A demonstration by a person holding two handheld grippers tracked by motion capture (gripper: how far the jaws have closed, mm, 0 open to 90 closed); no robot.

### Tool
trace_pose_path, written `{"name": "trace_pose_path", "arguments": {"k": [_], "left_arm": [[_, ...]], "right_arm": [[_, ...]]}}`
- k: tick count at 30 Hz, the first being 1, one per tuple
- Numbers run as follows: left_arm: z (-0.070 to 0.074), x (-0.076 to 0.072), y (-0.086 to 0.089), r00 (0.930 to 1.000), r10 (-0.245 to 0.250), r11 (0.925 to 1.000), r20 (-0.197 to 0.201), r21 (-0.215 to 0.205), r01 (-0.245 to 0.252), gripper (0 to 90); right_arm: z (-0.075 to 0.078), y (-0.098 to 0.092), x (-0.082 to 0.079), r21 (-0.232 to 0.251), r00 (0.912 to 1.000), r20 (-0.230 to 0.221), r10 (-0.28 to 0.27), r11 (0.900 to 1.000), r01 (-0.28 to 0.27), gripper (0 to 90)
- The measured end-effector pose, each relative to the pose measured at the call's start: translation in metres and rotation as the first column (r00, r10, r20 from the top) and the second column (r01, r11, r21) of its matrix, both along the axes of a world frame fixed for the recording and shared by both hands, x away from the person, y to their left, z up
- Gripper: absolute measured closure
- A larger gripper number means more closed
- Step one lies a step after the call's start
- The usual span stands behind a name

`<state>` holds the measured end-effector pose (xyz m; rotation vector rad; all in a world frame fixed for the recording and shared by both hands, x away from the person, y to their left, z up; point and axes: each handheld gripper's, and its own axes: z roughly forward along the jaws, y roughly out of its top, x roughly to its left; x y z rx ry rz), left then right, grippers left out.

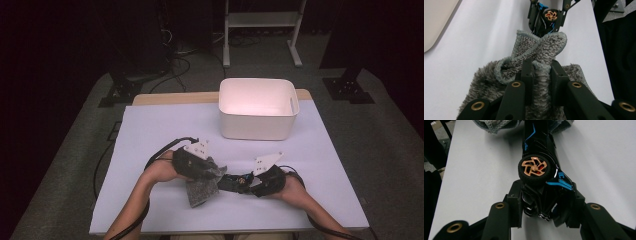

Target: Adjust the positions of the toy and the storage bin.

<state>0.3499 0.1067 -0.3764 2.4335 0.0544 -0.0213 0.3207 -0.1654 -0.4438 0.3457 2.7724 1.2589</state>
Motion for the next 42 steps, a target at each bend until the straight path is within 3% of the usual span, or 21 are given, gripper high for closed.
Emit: {"name": "trace_pose_path", "arguments": {"k": [6, 13, 22, 25, 32, 37, 42], "left_arm": [[0.002, 0.0, -0.011, 0.9996, -0.027, 0.9996, 0.012, 0.012, 0.026, 76.5], [0.004, 0.0, -0.037, 0.9968, -0.077, 0.997, 0.022, 0.009, 0.077, 76.5], [0.007, 0.0, -0.084, 0.9849, -0.171, 0.9846, 0.024, 0.037, 0.171, 76.5], [0.004, 0.002, -0.089, 0.9839, -0.177, 0.9827, 0.023, 0.058, 0.176, 76.5], [0.004, 0.001, -0.071, 0.9885, -0.149, 0.9876, 0.027, 0.056, 0.147, 76.5], [0.0, 0.0, -0.038, 0.996, -0.089, 0.9958, 0.014, 0.025, 0.088, 76.4], [-0.002, -0.001, -0.003, 0.9996, -0.027, 0.9995, -0.001, -0.017, 0.027, 76.4]], "right_arm": [[0.0, 0.0, 0.0, -0.001, 1.0, -0.002, -0.001, 1.0, 0.001, 57.1], [0.0, 0.001, 0.0, -0.004, 1.0, 0.0, 0.001, 1.0, -0.001, 57.1], [-0.001, 0.001, 0.0, -0.002, 1.0, -0.008, 0.0, 1.0, 0.0, 57.1], [-0.002, 0.001, 0.0, -0.001, 1.0, -0.007, 0.002, 1.0, -0.002, 57.1], [-0.001, 0.001, 0.0, -0.007, 1.0, 0.001, 0.004, 1.0, -0.004, 57.2], [-0.002, 0.001, 0.0, -0.008, 1.0, 0.001, 0.005, 1.0, -0.005, 57.3], [-0.001, 0.001, 0.0, -0.008, 1.0, -0.003, 0.003, 1.0, -0.003, 57.2]]}}
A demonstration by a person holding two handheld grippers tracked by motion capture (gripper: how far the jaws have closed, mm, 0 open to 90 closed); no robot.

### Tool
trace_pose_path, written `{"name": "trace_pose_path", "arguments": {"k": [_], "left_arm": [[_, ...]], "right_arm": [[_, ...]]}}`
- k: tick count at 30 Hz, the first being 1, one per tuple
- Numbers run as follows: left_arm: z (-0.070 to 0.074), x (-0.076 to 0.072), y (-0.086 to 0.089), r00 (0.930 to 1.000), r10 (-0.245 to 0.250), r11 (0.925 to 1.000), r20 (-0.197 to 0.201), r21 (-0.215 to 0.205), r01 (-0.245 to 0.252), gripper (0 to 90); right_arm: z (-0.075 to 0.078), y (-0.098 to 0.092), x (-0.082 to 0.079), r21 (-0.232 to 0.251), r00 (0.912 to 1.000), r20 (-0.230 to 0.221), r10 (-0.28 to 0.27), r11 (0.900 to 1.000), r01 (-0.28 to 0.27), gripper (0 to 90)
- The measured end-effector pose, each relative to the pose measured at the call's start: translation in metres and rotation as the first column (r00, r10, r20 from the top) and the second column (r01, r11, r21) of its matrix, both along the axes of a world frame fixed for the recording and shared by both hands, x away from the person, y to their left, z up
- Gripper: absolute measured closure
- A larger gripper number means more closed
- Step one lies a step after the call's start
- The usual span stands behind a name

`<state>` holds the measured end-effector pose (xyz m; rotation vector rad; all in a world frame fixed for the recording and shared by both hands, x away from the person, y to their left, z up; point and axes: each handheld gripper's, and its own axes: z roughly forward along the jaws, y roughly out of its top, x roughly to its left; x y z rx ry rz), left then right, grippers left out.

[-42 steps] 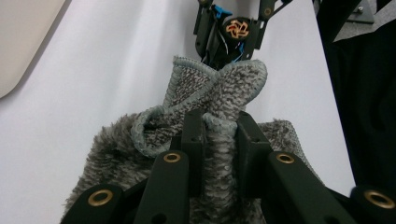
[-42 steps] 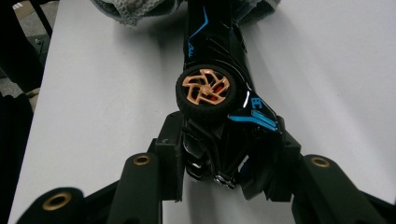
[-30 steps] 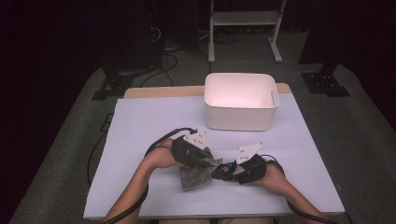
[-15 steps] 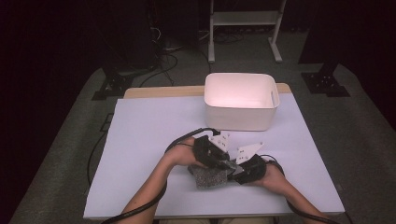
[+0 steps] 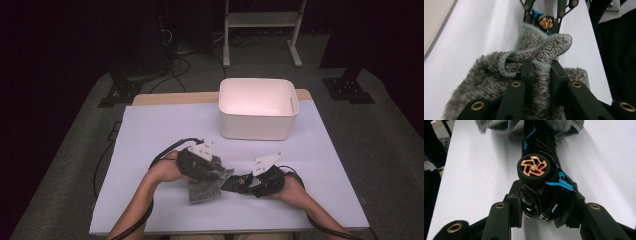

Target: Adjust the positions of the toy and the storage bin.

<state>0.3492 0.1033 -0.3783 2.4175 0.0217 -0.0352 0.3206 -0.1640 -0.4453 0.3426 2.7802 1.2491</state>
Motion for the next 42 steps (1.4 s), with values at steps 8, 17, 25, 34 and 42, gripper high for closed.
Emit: {"name": "trace_pose_path", "arguments": {"k": [8, 17, 25, 34, 42], "left_arm": [[-0.007, -0.002, 0.041, 0.9962, 0.086, 0.9962, -0.007, -0.012, -0.086, 76.4], [-0.028, -0.003, 0.059, 0.9864, 0.156, 0.9861, -0.051, -0.049, -0.159, 76.1], [-0.03, -0.003, 0.052, 0.9892, 0.135, 0.9887, -0.057, -0.058, -0.138, 76.2], [-0.034, -0.005, 0.054, 0.9886, 0.137, 0.9848, -0.063, -0.099, -0.142, 76.2], [-0.032, -0.004, 0.052, 0.9907, 0.122, 0.9865, -0.059, -0.103, -0.128, 76.3]], "right_arm": [[0.0, 0.0, 0.0, 0.001, 1.0, -0.002, 0.001, 1.0, -0.001, 57.2], [0.0, 0.0, 0.001, -0.002, 1.0, -0.005, 0.0, 1.0, 0.0, 57.1], [0.017, 0.014, 0.008, -0.041, 0.9979, -0.061, 0.021, 0.999, -0.023, 44.9], [0.037, 0.074, 0.017, -0.252, 0.9959, -0.034, 0.084, 0.964, -0.09, 45.6], [0.035, 0.093, 0.024, -0.32, 0.9946, -0.053, 0.089, 0.942, -0.101, 55.8]]}}
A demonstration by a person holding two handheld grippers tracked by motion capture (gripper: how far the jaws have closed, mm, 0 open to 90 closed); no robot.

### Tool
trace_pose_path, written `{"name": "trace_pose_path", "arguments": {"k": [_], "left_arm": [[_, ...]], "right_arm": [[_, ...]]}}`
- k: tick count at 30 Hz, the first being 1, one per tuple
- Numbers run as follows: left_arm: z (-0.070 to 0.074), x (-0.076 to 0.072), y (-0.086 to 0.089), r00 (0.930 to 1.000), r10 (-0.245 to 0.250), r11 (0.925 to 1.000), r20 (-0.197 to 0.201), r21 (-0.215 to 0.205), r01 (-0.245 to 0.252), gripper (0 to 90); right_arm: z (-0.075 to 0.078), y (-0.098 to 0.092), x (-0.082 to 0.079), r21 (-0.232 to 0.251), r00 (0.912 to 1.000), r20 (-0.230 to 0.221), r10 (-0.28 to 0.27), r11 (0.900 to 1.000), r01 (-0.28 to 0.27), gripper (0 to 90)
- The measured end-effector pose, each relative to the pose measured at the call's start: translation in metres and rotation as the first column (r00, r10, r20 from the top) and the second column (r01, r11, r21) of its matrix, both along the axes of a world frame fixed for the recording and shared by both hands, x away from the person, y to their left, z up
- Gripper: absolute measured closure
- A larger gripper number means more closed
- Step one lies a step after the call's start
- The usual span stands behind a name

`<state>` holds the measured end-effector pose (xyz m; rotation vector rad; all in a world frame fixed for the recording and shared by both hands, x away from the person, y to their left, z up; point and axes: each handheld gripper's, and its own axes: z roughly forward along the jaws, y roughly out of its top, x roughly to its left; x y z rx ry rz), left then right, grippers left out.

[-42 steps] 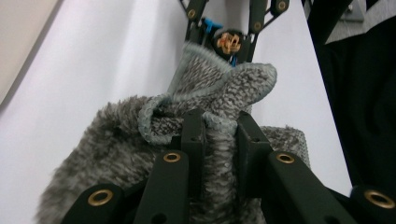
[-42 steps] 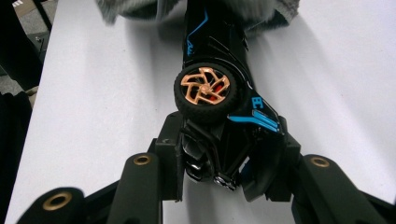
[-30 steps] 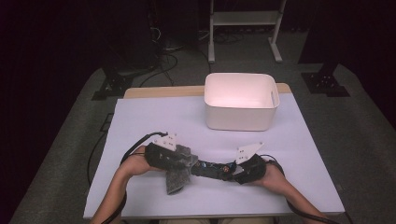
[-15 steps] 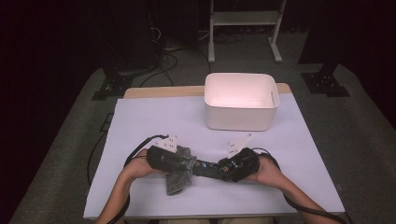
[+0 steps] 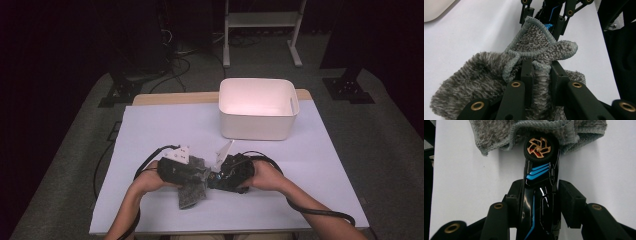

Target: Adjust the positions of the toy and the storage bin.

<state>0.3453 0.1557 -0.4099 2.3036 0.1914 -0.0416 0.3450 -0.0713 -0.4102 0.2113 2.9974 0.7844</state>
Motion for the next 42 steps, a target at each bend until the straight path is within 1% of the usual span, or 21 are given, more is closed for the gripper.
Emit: {"name": "trace_pose_path", "arguments": {"k": [5, 8, 11, 14, 15, 16, 17, 18, 19, 20, 21, 24, 26, 27, 31, 32, 34, 37, 39, 41, 42], "left_arm": [[0.002, 0.0, 0.005, 0.9999, 0.011, 0.9998, 0.001, -0.015, -0.011, 76.2], [0.001, -0.001, 0.011, 0.9997, 0.024, 0.9996, -0.004, -0.017, -0.025, 76.2], [0.003, -0.001, 0.014, 0.9997, 0.024, 0.9991, -0.003, -0.034, -0.025, 76.3], [0.013, -0.001, 0.008, 0.9999, 0.006, 0.999, 0.016, -0.045, -0.005, 76.4], [0.013, -0.001, 0.008, 0.9999, 0.006, 0.999, 0.016, -0.045, -0.005, 76.4], [0.022, -0.001, 0.007, 0.9993, 0.005, 0.9996, 0.038, -0.029, -0.004, 76.5], [0.026, -0.001, 0.008, 0.9989, 0.009, 0.9994, 0.045, -0.032, -0.007, 76.8], [0.033, 0.0, 0.01, 0.9985, 0.007, 0.9992, 0.055, -0.038, -0.005, 76.8], [0.04, 0.0, 0.011, 0.9978, 0.005, 0.9991, 0.065, -0.042, -0.002, 76.8], [0.04, 0.0, 0.011, 0.9978, 0.005, 0.9991, 0.065, -0.042, -0.002, 76.9], [0.055, 0.0, 0.012, 0.9964, 0.002, 0.9986, 0.084, -0.053, 0.003, 76.9], [0.071, -0.002, 0.008, 0.9936, -0.021, 0.9978, 0.111, -0.06, 0.028, 76.9], [0.074, -0.004, -0.001, 0.9918, -0.042, 0.9985, 0.12, -0.031, 0.046, 76.9], [0.075, -0.003, -0.004, 0.9903, -0.055, 0.9982, 0.128, -0.016, 0.057, 76.9], [0.072, -0.002, -0.007, 0.9914, -0.052, 0.9983, 0.121, -0.021, 0.055, 76.8], [0.07, -0.001, -0.005, 0.9924, -0.045, 0.9984, 0.114, -0.027, 0.049, 76.8], [0.065, 0.0, -0.002, 0.9942, -0.037, 0.9989, 0.101, -0.024, 0.039, 76.8], [0.051, 0.003, 0.002, 0.9974, -0.017, 0.9999, 0.071, -0.002, 0.017, 76.8], [0.043, 0.005, 0.001, 0.9984, -0.01, 0.9999, 0.055, -0.005, 0.011, 76.8], [0.037, 0.006, -0.003, 0.9991, -0.017, 0.9998, 0.038, -0.009, 0.017, 76.7], [0.035, 0.007, -0.006, 0.9991, -0.025, 0.9997, 0.035, -0.004, 0.025, 76.8]], "right_arm": [[0.0, -0.006, 0.002, 0.041, 0.9999, -0.003, 0.01, 0.999, -0.01, 56.3], [0.001, -0.011, 0.001, 0.075, 0.9999, 0.013, 0.001, 0.997, -0.002, 56.3], [0.003, -0.017, 0.001, 0.115, 0.9999, 0.005, -0.016, 0.993, 0.016, 56.3], [0.004, -0.02, 0.002, 0.16, 0.9996, -0.003, -0.027, 0.987, 0.028, 56.3], [0.005, -0.019, 0.002, 0.175, 0.9997, 0.004, -0.024, 0.984, 0.023, 56.4], [0.006, -0.018, 0.001, 0.183, 0.9994, 0.018, -0.031, 0.983, 0.027, 56.4], [0.006, -0.018, 0.001, 0.193, 0.9991, 0.023, -0.036, 0.981, 0.031, 56.4], [0.007, -0.019, 0.001, 0.207, 0.999, 0.022, -0.04, 0.978, 0.035, 56.4], [0.009, -0.02, 0.002, 0.243, 0.9988, 0.017, -0.045, 0.969, 0.039, 56.4], [0.009, -0.02, 0.002, 0.243, 0.9988, 0.017, -0.045, 0.969, 0.039, 56.4], [0.013, -0.021, 0.004, 0.304, 0.9985, 0.015, -0.052, 0.952, 0.045, 56.4], [0.015, -0.02, 0.004, 0.353, 0.9983, 0.009, -0.058, 0.934, 0.051, 56.3], [0.014, -0.019, 0.002, 0.358, 0.9983, 0.015, -0.056, 0.933, 0.047, 56.4], [0.012, -0.018, 0.001, 0.347, 0.9983, 0.018, -0.055, 0.937, 0.045, 56.3], [0.006, -0.024, -0.003, 0.327, 0.9982, 0.024, -0.054, 0.944, 0.043, 56.4], [0.001, -0.034, -0.005, 0.337, 0.9977, 0.021, -0.065, 0.94, 0.054, 56.4], [0.002, -0.042, -0.005, 0.367, 0.9972, 0.007, -0.075, 0.928, 0.067, 56.4], [0.003, -0.053, -0.005, 0.369, 0.9951, 0.013, -0.098, 0.926, 0.087, 56.4], [0.002, -0.06, -0.005, 0.374, 0.9943, 0.011, -0.106, 0.923, 0.094, 56.4], [0.0, -0.064, -0.006, 0.38, 0.9941, 0.003, -0.108, 0.92, 0.099, 56.4], [0.0, -0.066, -0.007, 0.39, 0.9939, -0.003, -0.11, 0.915, 0.102, 56.4]]}}
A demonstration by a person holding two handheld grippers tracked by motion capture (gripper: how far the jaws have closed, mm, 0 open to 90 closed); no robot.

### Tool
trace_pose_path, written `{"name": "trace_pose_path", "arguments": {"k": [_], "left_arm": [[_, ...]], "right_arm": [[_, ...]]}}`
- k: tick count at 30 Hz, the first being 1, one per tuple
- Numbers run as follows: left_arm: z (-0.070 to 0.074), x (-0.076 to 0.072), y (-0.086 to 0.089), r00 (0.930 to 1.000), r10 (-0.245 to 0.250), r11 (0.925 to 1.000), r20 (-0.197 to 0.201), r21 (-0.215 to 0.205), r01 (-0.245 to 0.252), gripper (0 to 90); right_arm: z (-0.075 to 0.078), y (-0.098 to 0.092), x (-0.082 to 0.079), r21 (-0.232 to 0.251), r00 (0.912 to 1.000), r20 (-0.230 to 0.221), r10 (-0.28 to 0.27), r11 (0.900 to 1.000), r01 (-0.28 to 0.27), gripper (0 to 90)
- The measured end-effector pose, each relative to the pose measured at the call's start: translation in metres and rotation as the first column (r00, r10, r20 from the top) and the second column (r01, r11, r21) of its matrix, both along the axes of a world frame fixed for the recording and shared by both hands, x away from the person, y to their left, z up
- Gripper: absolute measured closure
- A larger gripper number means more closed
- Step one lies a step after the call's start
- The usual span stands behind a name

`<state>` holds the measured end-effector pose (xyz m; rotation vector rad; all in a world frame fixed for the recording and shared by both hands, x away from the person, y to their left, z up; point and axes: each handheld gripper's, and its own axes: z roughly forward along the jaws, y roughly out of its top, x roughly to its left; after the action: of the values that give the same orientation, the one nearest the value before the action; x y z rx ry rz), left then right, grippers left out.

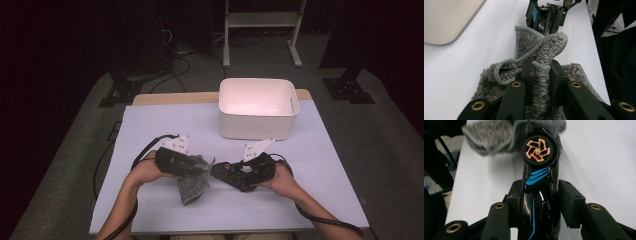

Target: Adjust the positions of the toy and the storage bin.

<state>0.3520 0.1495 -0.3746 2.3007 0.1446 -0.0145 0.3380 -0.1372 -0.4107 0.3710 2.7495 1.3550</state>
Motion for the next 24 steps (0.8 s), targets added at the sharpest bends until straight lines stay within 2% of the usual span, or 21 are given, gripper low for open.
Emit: {"name": "trace_pose_path", "arguments": {"k": [2, 4, 6, 7, 9, 13, 16, 19, 24], "left_arm": [[-0.003, 0.0, -0.009, 0.9997, -0.022, 0.9997, -0.003, 0.002, 0.022, 76.8], [-0.002, 0.0, -0.012, 0.9994, -0.034, 0.9993, -0.001, -0.013, 0.034, 76.8], [0.002, 0.001, -0.01, 0.9996, -0.028, 0.9992, 0.004, -0.027, 0.028, 76.8], [0.005, 0.0, -0.008, 0.9997, -0.024, 0.9985, 0.0, -0.05, 0.024, 76.8], [0.013, -0.001, -0.004, 0.9997, -0.021, 0.9974, 0.012, -0.068, 0.022, 76.8], [0.033, -0.003, 0.001, 0.9985, -0.031, 0.997, 0.044, -0.07, 0.034, 76.9], [0.044, -0.006, -0.002, 0.9967, -0.047, 0.9966, 0.067, -0.065, 0.051, 76.8], [0.048, -0.007, -0.005, 0.9956, -0.049, 0.9975, 0.08, -0.046, 0.053, 76.5], [0.042, -0.003, -0.003, 0.9974, -0.034, 0.9987, 0.064, -0.035, 0.036, 76.4]], "right_arm": [[-0.001, -0.001, -0.001, 0.009, 1.0, -0.001, 0.001, 1.0, -0.001, 56.5], [-0.001, 0.001, -0.003, 0.019, 1.0, 0.005, 0.002, 1.0, -0.002, 56.4], [0.0, 0.002, -0.002, 0.025, 1.0, 0.007, 0.002, 1.0, -0.002, 56.4], [0.001, 0.002, -0.002, 0.036, 1.0, 0.008, -0.001, 0.999, 0.001, 56.5], [0.003, 0.004, -0.001, 0.067, 1.0, 0.003, 0.005, 0.998, -0.005, 56.5], [0.009, 0.014, 0.0, 0.09, 0.9998, 0.014, 0.013, 0.996, -0.015, 56.6], [0.011, 0.022, 0.0, 0.109, 0.9995, 0.015, 0.029, 0.994, -0.031, 56.6], [0.008, 0.025, -0.001, 0.103, 0.9991, 0.019, 0.037, 0.994, -0.039, 56.6], [0.01, 0.014, -0.003, 0.103, 0.9993, 0.014, 0.036, 0.994, -0.037, 56.5]]}}
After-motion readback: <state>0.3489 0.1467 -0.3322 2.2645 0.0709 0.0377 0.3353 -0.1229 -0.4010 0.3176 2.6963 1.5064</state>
